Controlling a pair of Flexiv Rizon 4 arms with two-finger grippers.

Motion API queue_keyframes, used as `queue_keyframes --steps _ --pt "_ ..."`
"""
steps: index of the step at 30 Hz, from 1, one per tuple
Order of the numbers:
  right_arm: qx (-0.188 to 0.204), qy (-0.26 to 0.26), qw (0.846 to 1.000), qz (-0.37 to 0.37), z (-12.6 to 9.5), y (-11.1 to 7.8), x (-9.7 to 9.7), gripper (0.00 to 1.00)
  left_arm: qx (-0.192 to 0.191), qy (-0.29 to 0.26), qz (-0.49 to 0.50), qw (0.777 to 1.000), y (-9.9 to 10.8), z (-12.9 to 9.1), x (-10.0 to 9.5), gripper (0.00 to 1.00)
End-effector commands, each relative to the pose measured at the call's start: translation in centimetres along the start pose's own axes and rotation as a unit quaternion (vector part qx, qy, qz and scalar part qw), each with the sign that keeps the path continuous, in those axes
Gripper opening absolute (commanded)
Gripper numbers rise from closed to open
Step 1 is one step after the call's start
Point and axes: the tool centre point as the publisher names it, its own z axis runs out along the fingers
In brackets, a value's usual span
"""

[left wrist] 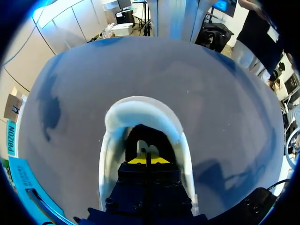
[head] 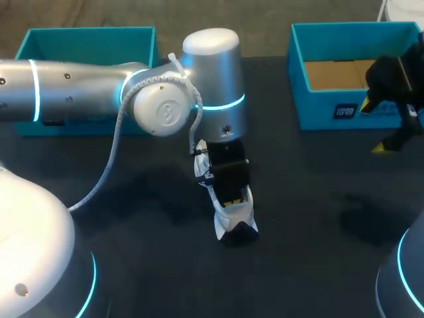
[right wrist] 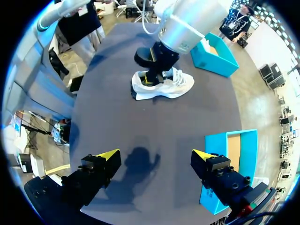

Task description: Take the shoe out of the shoebox, open the shoe tongue, remove and reinsert the insole, then place the shoe into the shoebox

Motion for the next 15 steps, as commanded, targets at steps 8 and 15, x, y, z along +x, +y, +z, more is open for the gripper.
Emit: queue_keyframes --steps 8,15 --pt "0.002 0.001 1.000 0.001 0.1 0.1 -0.1 1.00 -0.015 -0.014 -0.002 1.000 -0.6 -0.5 -0.4 0.00" --pt "0.002 0.001 1.000 0.001 0.1 0.1 -0.1 1.00 -0.001 -0.022 -0.015 1.000 -0.5 1.4 -0.9 0.00"
